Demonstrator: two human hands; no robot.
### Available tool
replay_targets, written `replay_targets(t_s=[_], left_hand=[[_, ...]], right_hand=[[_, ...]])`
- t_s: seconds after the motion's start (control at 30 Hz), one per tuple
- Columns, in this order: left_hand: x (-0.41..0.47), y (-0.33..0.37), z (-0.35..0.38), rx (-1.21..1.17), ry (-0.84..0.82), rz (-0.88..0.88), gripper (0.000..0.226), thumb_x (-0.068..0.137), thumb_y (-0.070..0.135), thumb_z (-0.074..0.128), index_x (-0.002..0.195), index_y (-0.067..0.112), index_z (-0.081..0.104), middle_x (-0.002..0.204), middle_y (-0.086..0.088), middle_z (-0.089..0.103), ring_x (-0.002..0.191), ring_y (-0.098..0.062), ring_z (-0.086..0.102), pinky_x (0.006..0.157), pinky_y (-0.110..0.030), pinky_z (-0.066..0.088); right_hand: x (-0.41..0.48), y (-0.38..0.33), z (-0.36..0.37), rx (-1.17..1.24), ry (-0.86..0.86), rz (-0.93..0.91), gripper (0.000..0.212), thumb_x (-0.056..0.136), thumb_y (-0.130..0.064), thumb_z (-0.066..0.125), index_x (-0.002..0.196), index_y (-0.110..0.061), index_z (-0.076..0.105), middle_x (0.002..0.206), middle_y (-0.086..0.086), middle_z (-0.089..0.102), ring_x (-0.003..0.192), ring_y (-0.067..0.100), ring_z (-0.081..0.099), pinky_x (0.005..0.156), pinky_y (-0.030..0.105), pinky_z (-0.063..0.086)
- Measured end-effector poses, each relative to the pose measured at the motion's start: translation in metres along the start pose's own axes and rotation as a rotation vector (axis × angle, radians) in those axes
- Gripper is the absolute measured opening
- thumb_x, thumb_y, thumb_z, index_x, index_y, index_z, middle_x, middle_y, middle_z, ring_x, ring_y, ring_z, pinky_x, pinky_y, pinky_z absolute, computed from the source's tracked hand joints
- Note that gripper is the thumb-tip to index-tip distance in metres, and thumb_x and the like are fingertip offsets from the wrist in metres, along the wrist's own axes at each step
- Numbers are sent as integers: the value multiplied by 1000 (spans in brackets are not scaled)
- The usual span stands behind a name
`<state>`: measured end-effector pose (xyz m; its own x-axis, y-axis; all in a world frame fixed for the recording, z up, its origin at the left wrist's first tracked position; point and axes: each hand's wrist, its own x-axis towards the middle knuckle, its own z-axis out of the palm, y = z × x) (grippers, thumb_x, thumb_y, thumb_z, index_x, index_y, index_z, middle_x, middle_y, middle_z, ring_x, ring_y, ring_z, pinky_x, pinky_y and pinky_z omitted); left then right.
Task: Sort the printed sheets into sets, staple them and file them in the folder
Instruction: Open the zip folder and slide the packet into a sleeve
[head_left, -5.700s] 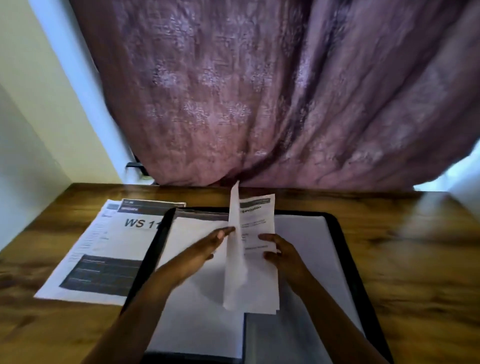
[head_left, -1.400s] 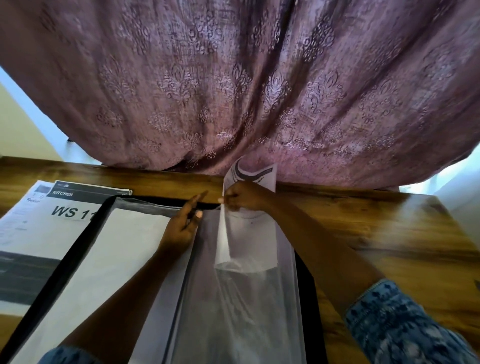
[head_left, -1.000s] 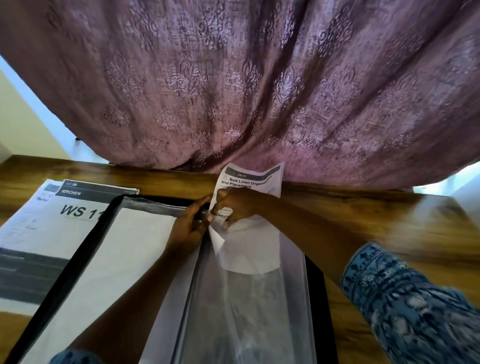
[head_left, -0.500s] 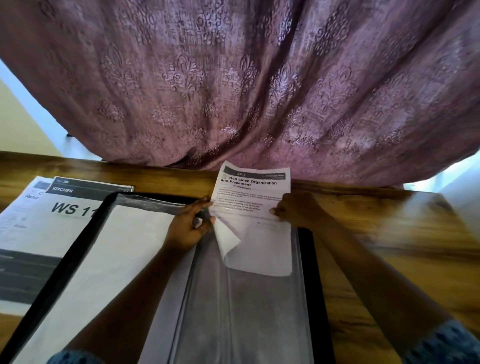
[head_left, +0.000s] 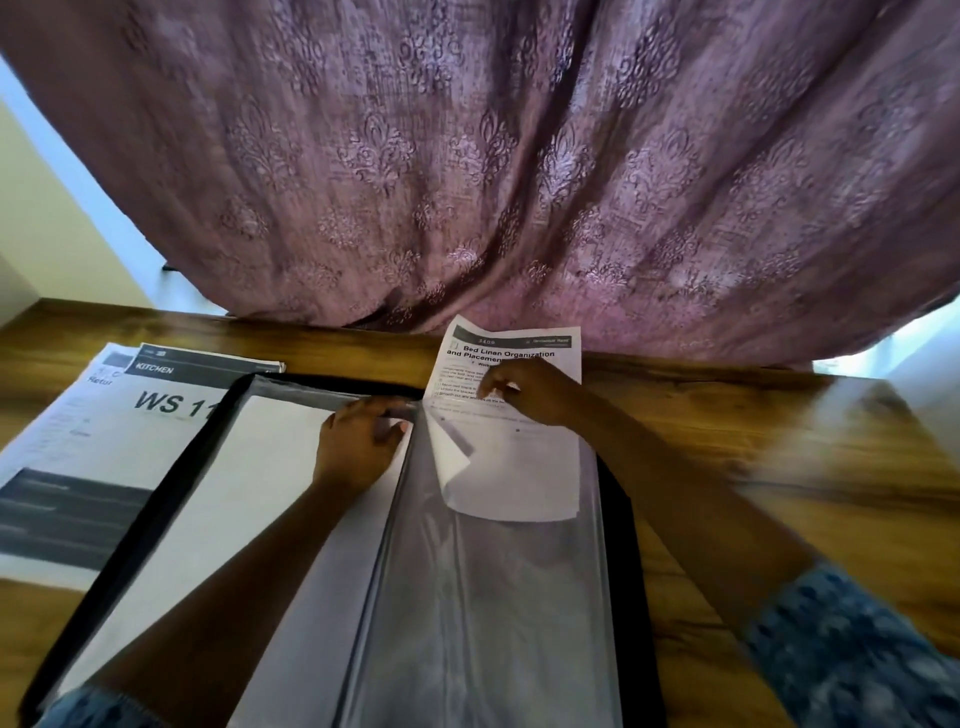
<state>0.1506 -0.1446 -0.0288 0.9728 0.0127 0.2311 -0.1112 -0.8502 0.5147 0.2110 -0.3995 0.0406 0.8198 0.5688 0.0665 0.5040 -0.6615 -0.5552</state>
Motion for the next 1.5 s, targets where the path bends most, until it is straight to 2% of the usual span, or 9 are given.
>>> replay_targets(t_s=[0.2,0.37,0.43,0.6,0.73,0.93,1.07,1.3,1.5], left_hand=[[-11,-17,6,202,-47,71,60,89,61,27,131,28,55,136,1,56,127,-23,49,107,-44,33],[-12,-14,5,140,4,70,55,89,59,34,127,28,58,133,2,59,125,-21,51,105,-42,34],[-12,-13,4,125,5,59,58,88,60,33,128,27,58,134,1,58,126,-22,50,106,-43,33],[-10,-15,6,124,-11,42,61,86,61,32,129,27,58,135,2,57,127,-21,49,107,-44,32],[-10,-18,7,131,-19,32,62,85,62,32,130,27,56,136,3,56,129,-19,48,108,-43,31],[-9,-19,7,130,-28,33,62,85,62,31,131,29,55,138,4,54,130,-18,46,109,-42,28],[-10,-19,7,110,-23,33,57,88,60,28,128,31,57,137,5,55,129,-18,46,109,-41,27],[-14,-13,6,8,27,12,73,88,70,18,129,25,59,135,2,57,129,-19,47,108,-42,28],[-11,-15,6,113,-23,40,68,84,74,27,129,31,56,137,4,54,129,-19,46,109,-45,29]], right_hand=[[62,-5,27,158,-383,217,31,90,11,38,111,4,60,83,9,58,62,10,54,52,17,37],[88,-12,46,-221,-374,-193,44,82,1,61,123,-14,60,130,7,51,119,17,43,93,19,31],[98,-11,43,-286,-406,-241,38,82,-9,68,119,-16,62,126,3,56,118,18,45,97,25,34],[120,-24,18,-365,-577,-153,22,77,-28,76,89,-10,69,94,0,69,85,14,60,69,20,40],[136,-27,6,-446,-669,-177,21,79,-28,74,89,-10,68,93,3,68,83,13,57,71,22,41],[147,-21,5,-389,-608,-148,8,83,-1,59,85,-8,62,69,-9,53,59,1,44,53,14,36],[150,-21,21,-495,-493,-117,11,92,-15,52,95,-20,61,69,-13,45,57,1,38,54,17,32],[157,-42,0,-699,-756,-231,23,84,-1,58,101,-13,69,91,-1,63,82,11,54,70,25,42],[154,-70,29,-899,-1037,-206,25,91,-9,57,116,-6,62,106,4,62,88,13,48,52,7,37]])
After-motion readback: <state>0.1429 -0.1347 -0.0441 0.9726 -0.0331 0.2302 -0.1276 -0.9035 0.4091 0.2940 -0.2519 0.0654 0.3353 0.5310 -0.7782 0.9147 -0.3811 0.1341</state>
